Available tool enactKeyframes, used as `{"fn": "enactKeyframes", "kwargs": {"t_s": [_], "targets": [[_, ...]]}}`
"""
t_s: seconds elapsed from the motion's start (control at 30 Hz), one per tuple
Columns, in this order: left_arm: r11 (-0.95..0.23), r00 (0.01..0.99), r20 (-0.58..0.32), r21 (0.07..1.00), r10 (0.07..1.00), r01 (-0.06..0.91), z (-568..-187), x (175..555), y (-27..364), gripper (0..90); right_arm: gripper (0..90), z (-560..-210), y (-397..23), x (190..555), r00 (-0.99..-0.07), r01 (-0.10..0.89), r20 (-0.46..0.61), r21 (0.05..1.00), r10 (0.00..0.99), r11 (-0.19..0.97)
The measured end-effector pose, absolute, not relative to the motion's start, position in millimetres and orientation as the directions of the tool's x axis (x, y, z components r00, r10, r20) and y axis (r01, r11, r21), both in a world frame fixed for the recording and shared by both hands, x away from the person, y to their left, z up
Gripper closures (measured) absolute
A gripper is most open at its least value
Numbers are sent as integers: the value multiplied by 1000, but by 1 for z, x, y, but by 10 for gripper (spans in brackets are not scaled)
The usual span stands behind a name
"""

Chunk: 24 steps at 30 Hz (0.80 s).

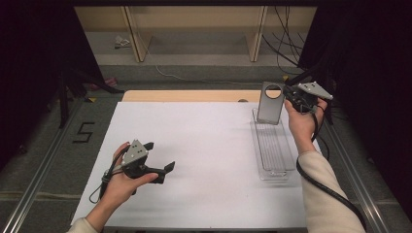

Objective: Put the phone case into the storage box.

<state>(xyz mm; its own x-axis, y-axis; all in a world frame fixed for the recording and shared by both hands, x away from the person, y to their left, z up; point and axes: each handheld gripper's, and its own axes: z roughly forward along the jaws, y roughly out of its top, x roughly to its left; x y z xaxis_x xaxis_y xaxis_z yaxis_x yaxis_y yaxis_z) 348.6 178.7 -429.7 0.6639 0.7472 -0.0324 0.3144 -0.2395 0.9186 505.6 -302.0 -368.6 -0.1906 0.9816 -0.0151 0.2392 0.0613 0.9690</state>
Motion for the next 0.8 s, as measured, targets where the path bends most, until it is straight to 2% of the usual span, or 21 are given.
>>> {"fn": "enactKeyframes", "kwargs": {"t_s": [0.8], "targets": [[-240, 665, -33, 918, 746, 314, -430, 349, 179, 0, 852, -376, -303, 509, -182, 259, -19, 964, 983, 67]]}}
